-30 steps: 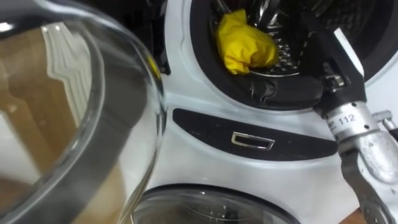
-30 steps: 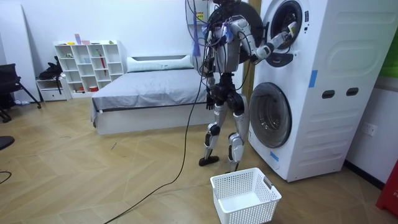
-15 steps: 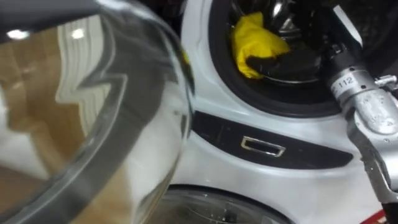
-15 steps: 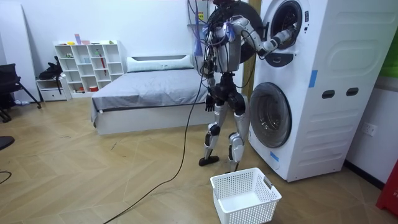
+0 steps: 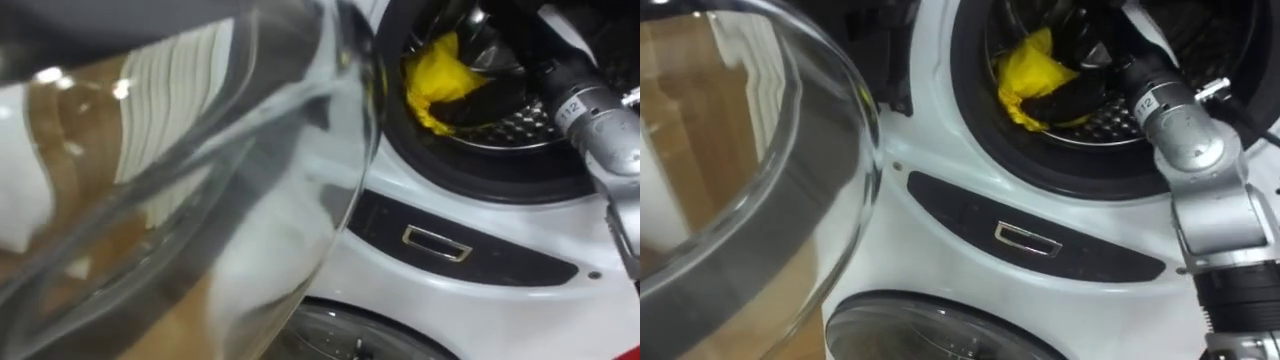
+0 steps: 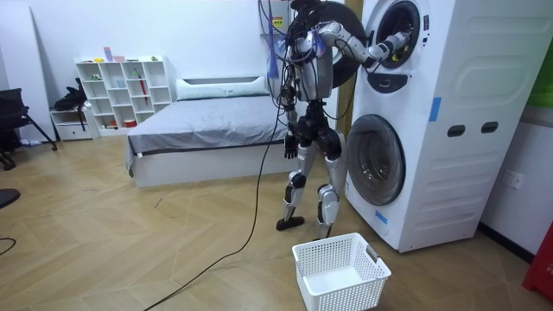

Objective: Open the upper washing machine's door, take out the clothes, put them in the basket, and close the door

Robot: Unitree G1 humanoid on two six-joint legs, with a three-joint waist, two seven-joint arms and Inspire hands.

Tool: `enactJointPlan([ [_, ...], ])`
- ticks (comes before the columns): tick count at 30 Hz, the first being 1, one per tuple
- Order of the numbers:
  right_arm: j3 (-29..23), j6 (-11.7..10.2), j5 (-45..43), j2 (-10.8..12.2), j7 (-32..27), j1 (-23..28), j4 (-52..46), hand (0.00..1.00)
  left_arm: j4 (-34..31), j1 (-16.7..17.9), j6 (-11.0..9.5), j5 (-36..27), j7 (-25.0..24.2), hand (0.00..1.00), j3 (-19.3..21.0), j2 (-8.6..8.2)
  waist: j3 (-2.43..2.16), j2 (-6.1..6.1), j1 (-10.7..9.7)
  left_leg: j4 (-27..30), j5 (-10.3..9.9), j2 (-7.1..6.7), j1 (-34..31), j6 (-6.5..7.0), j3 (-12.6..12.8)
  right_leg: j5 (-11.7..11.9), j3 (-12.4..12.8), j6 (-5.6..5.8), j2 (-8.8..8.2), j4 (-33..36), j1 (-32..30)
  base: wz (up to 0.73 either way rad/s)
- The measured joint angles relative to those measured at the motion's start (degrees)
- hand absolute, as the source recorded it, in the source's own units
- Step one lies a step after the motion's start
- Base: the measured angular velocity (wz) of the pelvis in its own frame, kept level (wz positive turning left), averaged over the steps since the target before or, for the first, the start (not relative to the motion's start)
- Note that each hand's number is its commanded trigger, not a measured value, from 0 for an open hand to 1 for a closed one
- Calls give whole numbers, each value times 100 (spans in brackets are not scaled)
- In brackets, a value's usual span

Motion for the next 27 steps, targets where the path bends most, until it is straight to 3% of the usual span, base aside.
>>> enactJointPlan([
  [4,282,162,-515,-204,660,1,15,0,0,-99,37,-2,-92,0,39,91,-7,-46,71,-20,0,5,3,0,-5,0,-13,1,3,-11,3,2],
  [8,396,393,-556,-332,1323,-18,126,0,6,-220,157,0,-97,0,44,256,5,-115,28,-23,1,31,30,-5,-119,-12,-204,2,8,-57,100,14],
  [9,400,414,-542,-344,1529,-19,203,14,6,-239,172,-1,-97,0,44,336,4,-156,40,-26,-6,53,60,-19,-120,-12,-217,1,27,-67,134,5],
  [10,417,458,-545,-349,1619,-20,234,61,7,-246,176,-1,-97,0,37,367,10,-173,53,-30,-10,60,88,-26,-119,-15,-226,-3,33,-67,157,0],
  [11,434,508,-551,-360,1765,-19,296,90,14,-272,192,-1,-96,0,25,408,17,-197,67,-35,-15,67,127,-33,-121,-26,-259,-8,34,-67,198,0],
  [12,429,525,-558,-387,1860,-19,377,100,13,-320,212,-1,-96,0,17,428,25,-220,92,-34,-16,67,136,-34,-123,-26,-286,-8,33,-68,211,0],
  [19,312,623,-639,-399,1921,64,466,100,47,-406,387,-2,-66,0,-244,485,39,-236,194,-35,-20,64,208,-35,-120,-25,-289,-8,32,-64,282,0],
  [27,205,784,-737,-403,1935,61,416,100,3,-438,484,-9,-53,0,-242,488,48,-223,282,-41,-20,63,221,-35,-94,-25,-287,-8,34,-63,278,0],
])
